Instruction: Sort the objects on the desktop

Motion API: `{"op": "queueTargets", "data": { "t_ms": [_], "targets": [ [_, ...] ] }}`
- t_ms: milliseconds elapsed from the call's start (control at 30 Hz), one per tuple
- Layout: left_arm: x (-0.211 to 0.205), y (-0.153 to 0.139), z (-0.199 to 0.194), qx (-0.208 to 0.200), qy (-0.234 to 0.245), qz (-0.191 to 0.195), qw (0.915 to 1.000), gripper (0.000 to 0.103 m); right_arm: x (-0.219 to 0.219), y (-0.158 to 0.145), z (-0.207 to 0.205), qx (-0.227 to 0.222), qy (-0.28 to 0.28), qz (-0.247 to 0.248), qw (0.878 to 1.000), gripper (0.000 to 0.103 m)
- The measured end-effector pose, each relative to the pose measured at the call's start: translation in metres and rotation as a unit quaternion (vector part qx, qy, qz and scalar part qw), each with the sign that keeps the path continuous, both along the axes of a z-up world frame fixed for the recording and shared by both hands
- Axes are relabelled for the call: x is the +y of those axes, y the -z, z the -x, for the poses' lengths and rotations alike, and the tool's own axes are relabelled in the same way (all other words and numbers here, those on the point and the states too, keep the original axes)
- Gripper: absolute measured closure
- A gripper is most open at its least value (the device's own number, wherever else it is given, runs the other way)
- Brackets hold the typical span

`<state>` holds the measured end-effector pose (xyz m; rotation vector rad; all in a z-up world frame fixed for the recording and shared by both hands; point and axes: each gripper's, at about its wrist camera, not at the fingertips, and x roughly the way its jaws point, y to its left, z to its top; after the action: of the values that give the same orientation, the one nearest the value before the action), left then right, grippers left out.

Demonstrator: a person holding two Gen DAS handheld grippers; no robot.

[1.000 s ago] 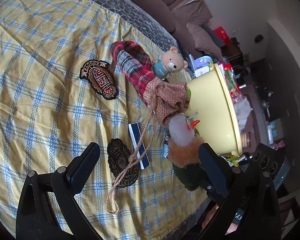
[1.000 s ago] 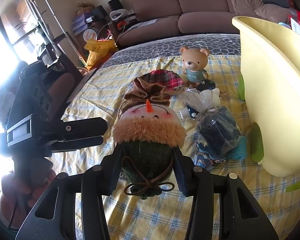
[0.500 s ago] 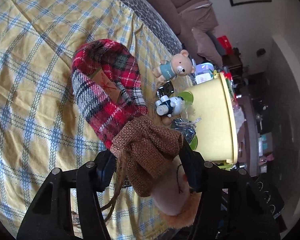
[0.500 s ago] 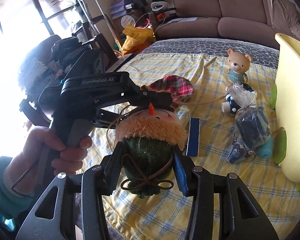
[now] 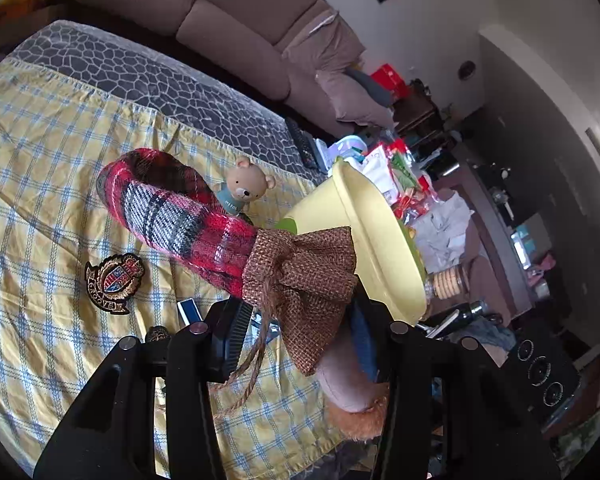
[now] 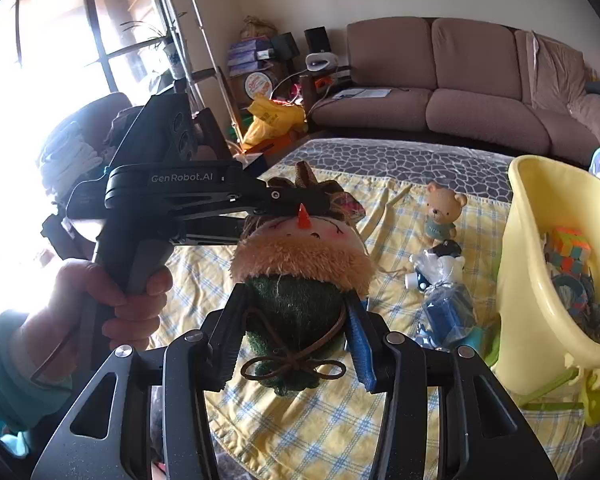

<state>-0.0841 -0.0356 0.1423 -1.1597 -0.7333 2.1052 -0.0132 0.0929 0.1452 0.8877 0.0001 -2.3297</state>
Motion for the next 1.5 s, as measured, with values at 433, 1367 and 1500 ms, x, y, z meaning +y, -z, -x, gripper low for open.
{"op": "queueTargets", "data": {
  "t_ms": [433, 1367, 1500],
  "targets": [
    [0.127, -0.124, 0.013, 0.071, 0.103, 0.017, 0.9921, 0.06, 0.089, -0.091, -0.017, 0.059, 0.081, 0.016, 0.995, 0.056],
    [0.265, -0.002, 0.108, -0.065, 0.143, 0.035, 0.9869, 0.06, 0.229, -0.001, 0.071, -0.062, 0.204, 0.01, 0.977, 0.056],
    [0.27, -0.006, 0.1, -0.058, 0.155, 0.065, 0.9841, 0.037, 0.219, 0.008, 0.073, -0.084, 0.198, -0.01, 0.977, 0.056]
  ]
}}
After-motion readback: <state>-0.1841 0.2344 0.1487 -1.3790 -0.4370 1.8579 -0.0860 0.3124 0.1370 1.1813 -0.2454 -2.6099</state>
